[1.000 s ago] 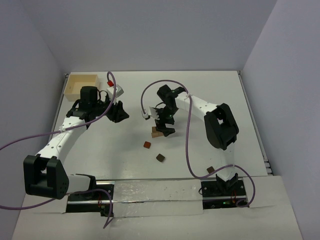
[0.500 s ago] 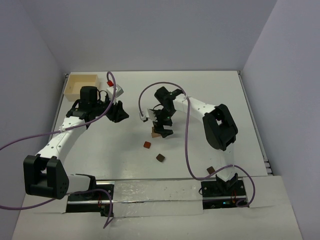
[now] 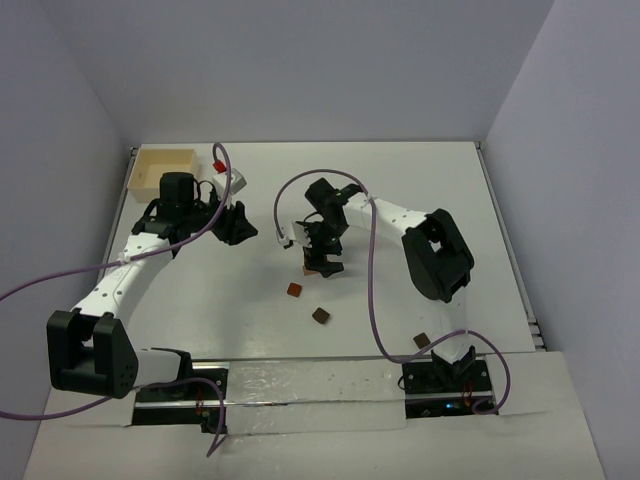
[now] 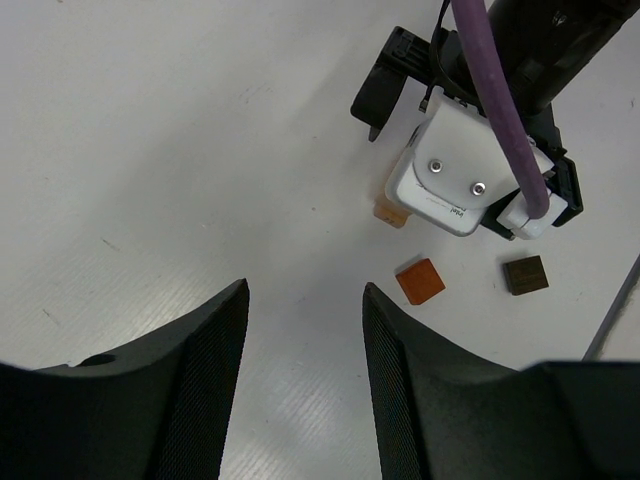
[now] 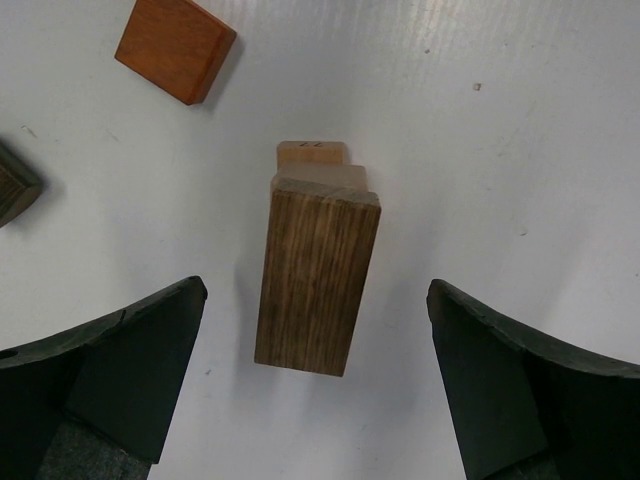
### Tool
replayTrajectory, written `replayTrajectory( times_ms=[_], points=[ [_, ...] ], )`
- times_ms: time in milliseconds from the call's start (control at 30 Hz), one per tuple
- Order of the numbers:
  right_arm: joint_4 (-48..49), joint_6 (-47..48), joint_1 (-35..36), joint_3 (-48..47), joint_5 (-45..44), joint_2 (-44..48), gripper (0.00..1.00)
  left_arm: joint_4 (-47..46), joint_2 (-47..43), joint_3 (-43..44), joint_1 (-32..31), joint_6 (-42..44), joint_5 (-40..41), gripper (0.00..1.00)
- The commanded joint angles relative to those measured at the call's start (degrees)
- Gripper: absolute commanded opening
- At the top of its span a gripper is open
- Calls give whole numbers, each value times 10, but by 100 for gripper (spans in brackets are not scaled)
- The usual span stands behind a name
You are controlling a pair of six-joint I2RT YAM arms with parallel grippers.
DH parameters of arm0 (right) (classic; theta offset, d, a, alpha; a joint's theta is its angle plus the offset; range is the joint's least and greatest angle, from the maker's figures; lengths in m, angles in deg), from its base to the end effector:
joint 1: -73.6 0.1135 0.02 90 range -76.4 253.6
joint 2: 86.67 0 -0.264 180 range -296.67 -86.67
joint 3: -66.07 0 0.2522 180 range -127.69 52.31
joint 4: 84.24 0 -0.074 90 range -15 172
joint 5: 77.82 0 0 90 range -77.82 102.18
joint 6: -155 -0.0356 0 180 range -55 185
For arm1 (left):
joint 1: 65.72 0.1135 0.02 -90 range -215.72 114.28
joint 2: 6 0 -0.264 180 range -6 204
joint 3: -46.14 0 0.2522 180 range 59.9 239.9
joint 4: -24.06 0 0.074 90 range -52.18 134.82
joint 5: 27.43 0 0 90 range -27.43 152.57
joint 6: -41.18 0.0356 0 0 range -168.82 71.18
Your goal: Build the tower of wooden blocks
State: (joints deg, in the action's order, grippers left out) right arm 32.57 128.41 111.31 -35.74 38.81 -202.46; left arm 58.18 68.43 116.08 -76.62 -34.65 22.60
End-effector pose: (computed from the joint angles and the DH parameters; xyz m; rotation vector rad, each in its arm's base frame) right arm 0.3091 0.2592 0.1871 -2.1841 1.7013 0.5694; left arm 0.2703 -0.0753 0.2849 0.8247 1.9950 -0.7438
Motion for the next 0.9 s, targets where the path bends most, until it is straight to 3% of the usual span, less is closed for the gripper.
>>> replayTrajectory(
  times_ms=[0,600,867],
  points=[
    [25,-8,9,5,-15,-9,100,-21,-7,9,6,-1,-12,56],
    [56,-1,26,38,-50,-1,100,-23,-5,10,11,1,-8,55],
    [57,0,26,35,-62,-9,89,-27,-3,10,14,-1,-9,55]
  ],
)
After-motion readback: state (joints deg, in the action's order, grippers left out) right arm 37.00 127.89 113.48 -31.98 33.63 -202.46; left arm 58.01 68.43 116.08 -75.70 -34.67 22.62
